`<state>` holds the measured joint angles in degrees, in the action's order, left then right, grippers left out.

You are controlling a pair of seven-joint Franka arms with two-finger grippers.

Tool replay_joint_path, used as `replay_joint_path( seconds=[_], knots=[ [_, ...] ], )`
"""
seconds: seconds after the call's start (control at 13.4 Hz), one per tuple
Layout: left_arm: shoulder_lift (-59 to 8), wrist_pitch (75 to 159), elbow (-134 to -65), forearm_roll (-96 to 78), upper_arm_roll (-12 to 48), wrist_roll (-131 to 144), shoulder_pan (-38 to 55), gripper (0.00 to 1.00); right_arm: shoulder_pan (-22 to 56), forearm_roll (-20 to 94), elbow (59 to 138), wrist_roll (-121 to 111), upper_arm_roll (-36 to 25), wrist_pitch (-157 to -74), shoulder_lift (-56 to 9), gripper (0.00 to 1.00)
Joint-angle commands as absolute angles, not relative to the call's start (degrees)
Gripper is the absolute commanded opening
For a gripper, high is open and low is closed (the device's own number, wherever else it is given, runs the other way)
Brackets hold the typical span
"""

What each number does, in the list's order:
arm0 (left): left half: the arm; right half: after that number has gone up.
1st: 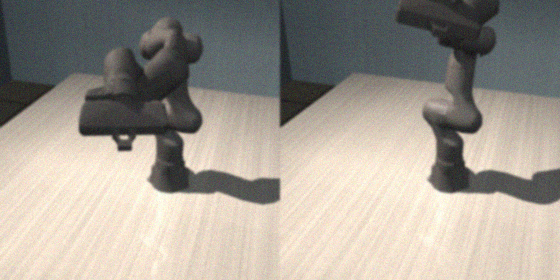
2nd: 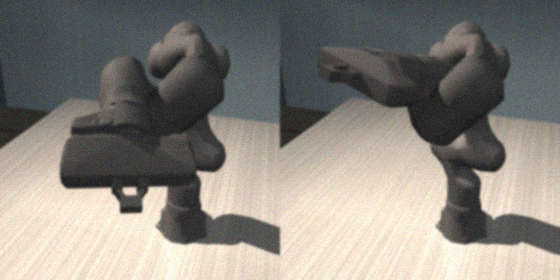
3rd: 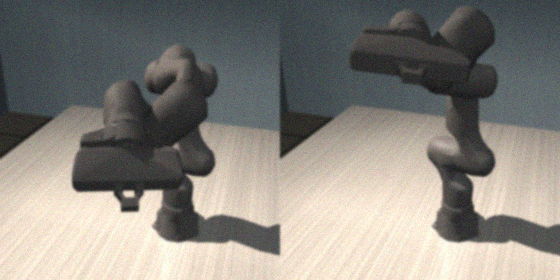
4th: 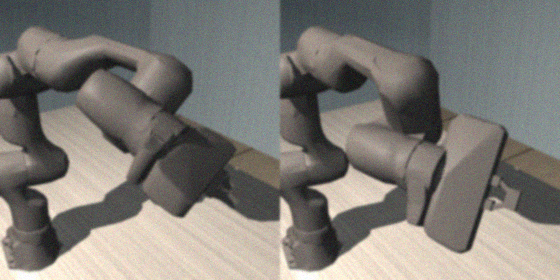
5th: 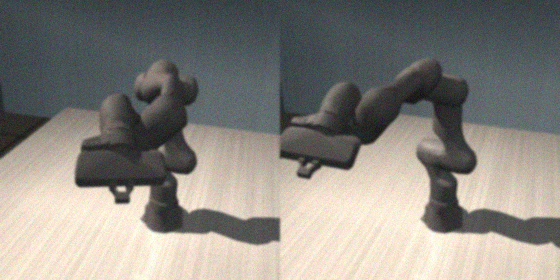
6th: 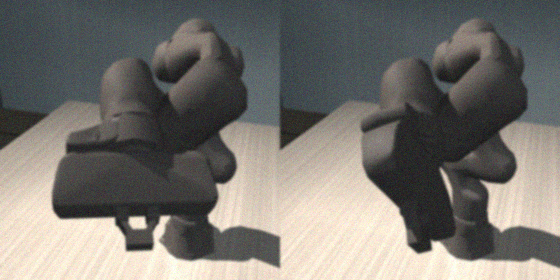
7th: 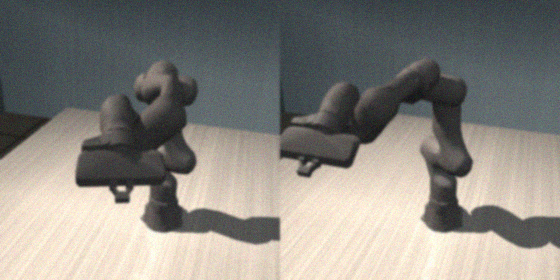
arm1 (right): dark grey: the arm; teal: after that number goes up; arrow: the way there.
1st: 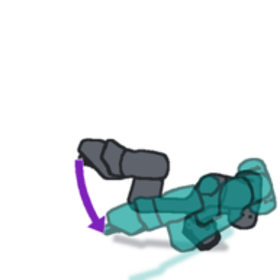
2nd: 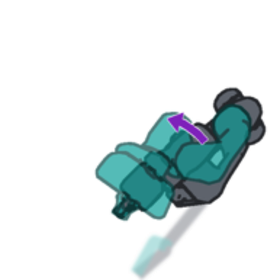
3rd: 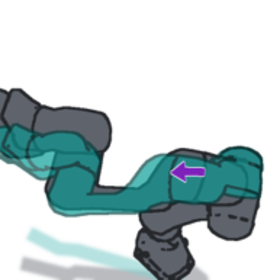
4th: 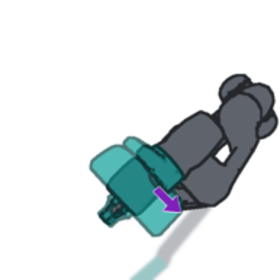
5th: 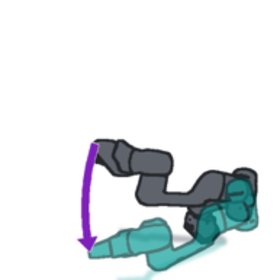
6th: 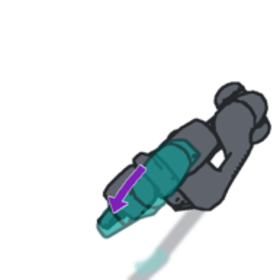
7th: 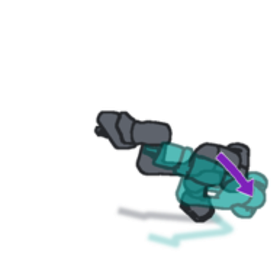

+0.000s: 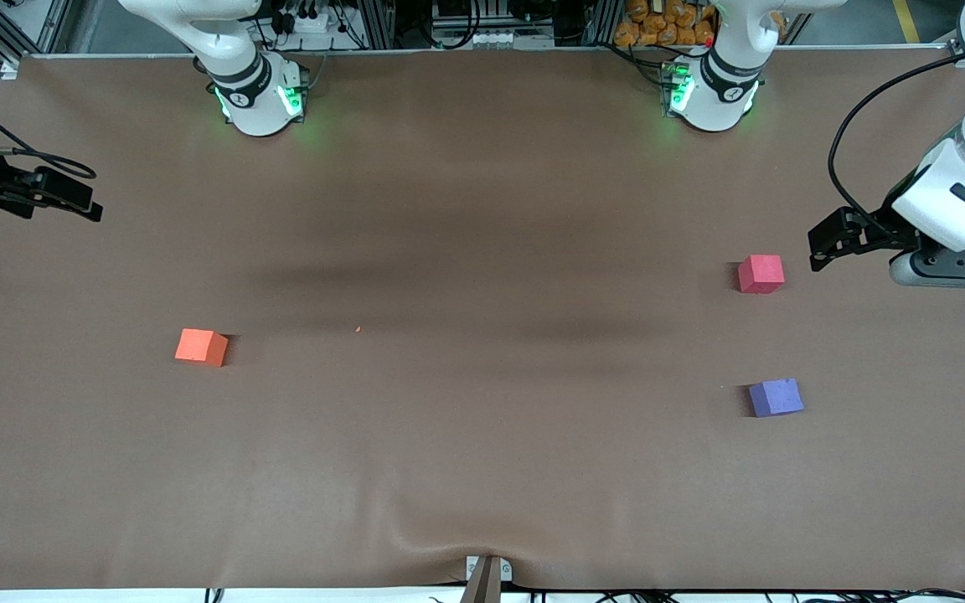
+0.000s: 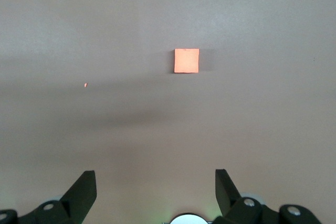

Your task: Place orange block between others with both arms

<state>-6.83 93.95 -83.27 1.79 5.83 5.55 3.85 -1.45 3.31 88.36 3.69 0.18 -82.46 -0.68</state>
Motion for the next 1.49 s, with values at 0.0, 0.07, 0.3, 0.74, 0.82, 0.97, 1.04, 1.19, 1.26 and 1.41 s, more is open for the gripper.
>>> replay_joint_path(
  seconds=[0.0, 0.07, 0.3, 0.74, 0.82, 0.97, 1.04, 1.19, 1.26, 1.41],
  knots=[
    [-6.9, 94.4, -83.0, 1.0, 6.0, 4.0, 3.2, 1.00, -1.3, 3.8, 88.6, 3.1, -0.1, -82.7, -0.5, 1.00],
    [-6.9, 94.5, -83.0, 1.1, 5.9, 4.0, 3.2, 1.00, -1.3, 3.7, 88.6, 3.1, -0.1, -82.7, -0.5, 1.00],
    [-6.9, 94.5, -83.0, 1.3, 5.9, 4.0, 3.5, 1.00, -1.4, 3.6, 88.6, 3.1, -0.1, -82.4, -0.4, 1.00],
    [-7.1, 95.0, -83.0, 1.1, 6.0, 4.0, 3.5, 1.00, -1.1, 2.5, 88.6, 3.1, -0.1, -82.6, -0.6, 1.00],
    [-7.2, 95.1, -83.0, 1.1, 6.0, 4.1, 3.8, 1.00, -1.1, 2.5, 88.6, 3.1, -0.1, -82.7, -0.7, 1.00],
    [-7.1, 95.1, -82.9, 1.3, 6.0, 4.4, 4.0, 1.00, -1.2, 2.5, 88.6, 3.1, -0.1, -82.9, -1.2, 1.00],
    [-7.1, 95.2, -82.9, 1.2, 6.0, 4.5, 4.1, 1.00, -1.6, 2.5, 88.5, 3.1, -0.1, -83.0, -1.8, 1.00],
    [-7.3, 95.3, -82.9, 1.4, 6.0, 4.6, 4.2, 1.00, -2.5, 2.5, 88.6, 3.1, -0.1, -83.8, -4.1, 1.00],
    [-7.3, 95.8, -82.9, 1.4, 6.0, 4.6, 4.0, 1.00, -2.7, 2.3, 88.6, 3.1, -0.1, -84.1, -5.4, 1.00],
    [-7.3, 96.3, -82.9, 1.7, 6.0, 4.6, 3.9, 1.00, -2.7, 0.5, 88.6, 3.7, -0.1, -84.2, -7.5, 1.00]
  ],
)
